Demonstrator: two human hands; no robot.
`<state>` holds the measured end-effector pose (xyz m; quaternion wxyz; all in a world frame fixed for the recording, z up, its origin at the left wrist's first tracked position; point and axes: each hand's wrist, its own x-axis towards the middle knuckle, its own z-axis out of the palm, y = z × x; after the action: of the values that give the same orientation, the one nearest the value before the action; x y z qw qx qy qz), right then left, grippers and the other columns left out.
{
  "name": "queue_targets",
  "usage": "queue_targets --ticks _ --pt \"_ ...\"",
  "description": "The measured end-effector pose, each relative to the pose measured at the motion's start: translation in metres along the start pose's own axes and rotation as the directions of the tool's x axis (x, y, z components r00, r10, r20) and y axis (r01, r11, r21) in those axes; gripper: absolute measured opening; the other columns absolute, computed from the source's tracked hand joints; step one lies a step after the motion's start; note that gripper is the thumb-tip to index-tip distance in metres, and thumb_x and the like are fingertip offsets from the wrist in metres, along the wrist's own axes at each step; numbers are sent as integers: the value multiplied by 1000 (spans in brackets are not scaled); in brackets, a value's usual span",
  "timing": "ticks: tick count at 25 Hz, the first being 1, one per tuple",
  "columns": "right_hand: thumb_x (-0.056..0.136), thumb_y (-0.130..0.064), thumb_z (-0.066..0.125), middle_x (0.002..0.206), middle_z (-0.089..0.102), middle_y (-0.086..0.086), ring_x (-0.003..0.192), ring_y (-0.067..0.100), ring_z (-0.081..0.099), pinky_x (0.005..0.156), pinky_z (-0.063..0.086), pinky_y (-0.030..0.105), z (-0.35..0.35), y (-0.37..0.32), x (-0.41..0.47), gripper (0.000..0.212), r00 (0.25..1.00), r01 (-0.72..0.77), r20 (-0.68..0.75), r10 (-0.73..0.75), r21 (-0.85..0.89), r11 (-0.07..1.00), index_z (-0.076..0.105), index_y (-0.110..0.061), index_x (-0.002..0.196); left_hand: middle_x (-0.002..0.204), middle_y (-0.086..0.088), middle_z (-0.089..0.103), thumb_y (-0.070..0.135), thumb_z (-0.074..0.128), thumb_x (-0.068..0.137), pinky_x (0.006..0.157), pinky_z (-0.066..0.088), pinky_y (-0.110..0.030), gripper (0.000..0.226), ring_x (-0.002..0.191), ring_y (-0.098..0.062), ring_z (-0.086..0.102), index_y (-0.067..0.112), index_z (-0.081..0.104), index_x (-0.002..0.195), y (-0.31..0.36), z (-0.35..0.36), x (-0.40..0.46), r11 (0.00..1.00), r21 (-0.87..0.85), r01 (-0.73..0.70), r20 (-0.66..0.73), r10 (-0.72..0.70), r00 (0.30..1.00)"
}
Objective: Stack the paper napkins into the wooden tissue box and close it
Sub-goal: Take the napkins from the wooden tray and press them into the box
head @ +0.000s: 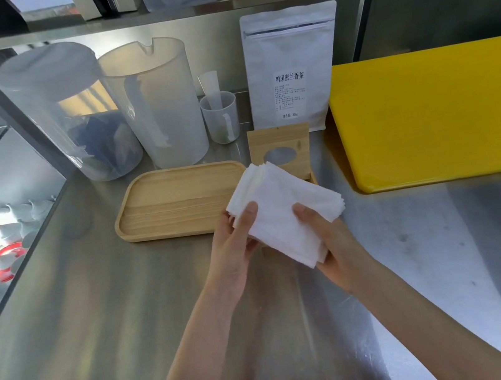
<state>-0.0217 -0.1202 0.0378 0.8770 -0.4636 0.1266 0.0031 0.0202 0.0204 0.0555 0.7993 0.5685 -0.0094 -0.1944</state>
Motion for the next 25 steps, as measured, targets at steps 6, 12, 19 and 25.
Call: queue_targets --ticks 6,12,19,25 --pt "69 -34 67 81 75 -16 82 5 70 57 57 21 -10 -15 -2 28 1000 18 3 -18 -196 981 57 -35 96 112 8 68 52 56 74 89 51 -27 61 101 -7 65 22 51 127 23 -5 6 949 313 42 131 -87 988" --pt "79 -30 65 72 72 -24 72 -3 68 51 53 15 -9 -15 3 11 994 69 -56 -92 -326 943 61 -38 84 126 2 61 45 63 70 100 46 -32 72 115 -13 59 21 41 133 16 10 3 919 386 84 142 -150 978" --pt "75 -39 64 69 70 -28 67 -6 67 46 51 13 -16 -18 6 14 998 17 -56 -39 -360 933 57 -37 88 130 -4 57 30 67 80 105 42 -43 65 118 -22 55 19 37 136 4 8 2 912 371 177 68 -217 974" --pt "85 -33 59 75 75 -15 73 0 70 53 54 12 -33 -29 10 7 995 -94 -66 74 -401 911 62 -26 84 125 -6 62 20 63 82 93 49 -34 50 111 -21 60 15 48 130 3 2 10 956 208 205 5 -210 978"
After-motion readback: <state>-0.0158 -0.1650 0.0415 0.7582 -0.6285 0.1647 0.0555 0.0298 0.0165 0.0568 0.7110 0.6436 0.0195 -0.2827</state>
